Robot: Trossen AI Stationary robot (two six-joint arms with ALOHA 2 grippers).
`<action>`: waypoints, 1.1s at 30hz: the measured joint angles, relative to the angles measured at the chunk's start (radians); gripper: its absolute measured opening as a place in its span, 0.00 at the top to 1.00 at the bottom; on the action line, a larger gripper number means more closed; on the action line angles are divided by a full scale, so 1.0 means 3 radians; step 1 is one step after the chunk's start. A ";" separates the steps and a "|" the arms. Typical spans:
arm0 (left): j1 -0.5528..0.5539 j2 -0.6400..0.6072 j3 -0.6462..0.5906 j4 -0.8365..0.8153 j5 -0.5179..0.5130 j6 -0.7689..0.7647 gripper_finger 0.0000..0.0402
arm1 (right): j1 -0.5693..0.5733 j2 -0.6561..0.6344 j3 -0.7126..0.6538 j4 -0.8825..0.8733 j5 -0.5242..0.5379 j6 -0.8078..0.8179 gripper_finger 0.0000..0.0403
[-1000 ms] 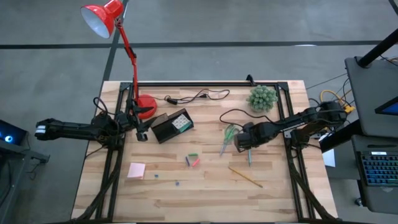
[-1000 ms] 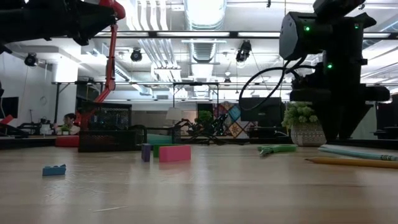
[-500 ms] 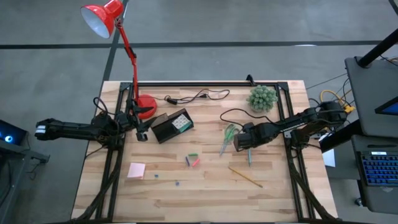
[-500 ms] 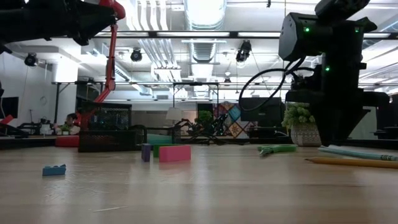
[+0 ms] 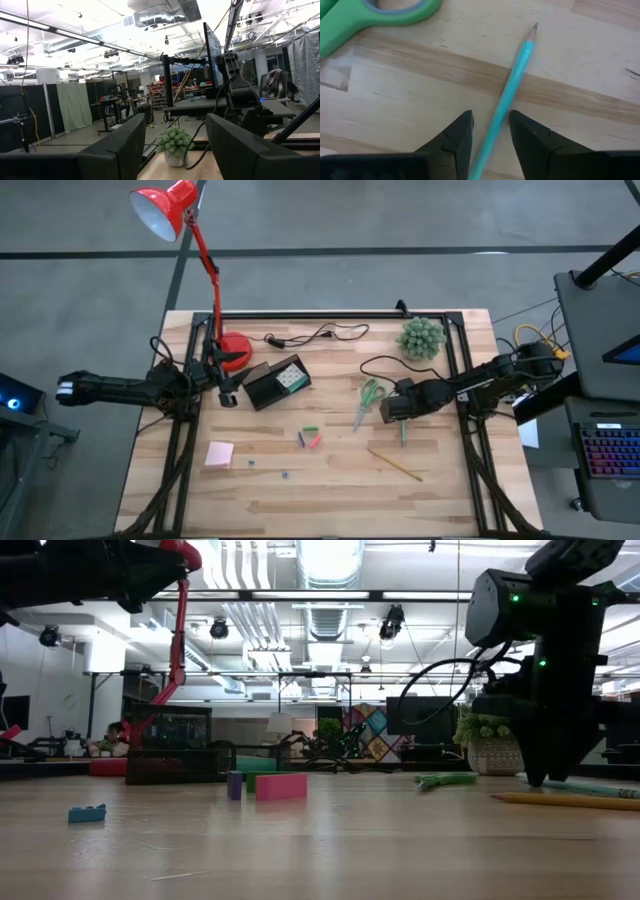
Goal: Pick and place office supplies into organizer
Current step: Put the blue pencil into the desk organizer
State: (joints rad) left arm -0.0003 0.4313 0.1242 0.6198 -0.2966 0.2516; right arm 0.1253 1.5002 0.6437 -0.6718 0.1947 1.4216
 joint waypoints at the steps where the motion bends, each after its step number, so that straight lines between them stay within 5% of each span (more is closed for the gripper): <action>1: 0.0000 0.0000 0.0000 0.0000 0.0000 0.0000 0.51 | 0.0000 0.0000 0.0002 -0.0010 -0.0001 0.0019 0.68; 17: 0.0000 0.0000 0.0001 0.0000 0.0000 0.0000 0.51 | -0.0005 0.0019 0.0041 -0.0032 -0.0058 -0.0394 0.72; 33: 0.0000 0.0000 0.0001 0.0001 0.0000 -0.0001 0.51 | -0.0004 0.0019 0.0018 -0.0057 -0.0034 0.0348 0.76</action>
State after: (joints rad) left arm -0.0004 0.4313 0.1246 0.6200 -0.2966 0.2512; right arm 0.1242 1.5059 0.6491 -0.6890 0.1844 1.5261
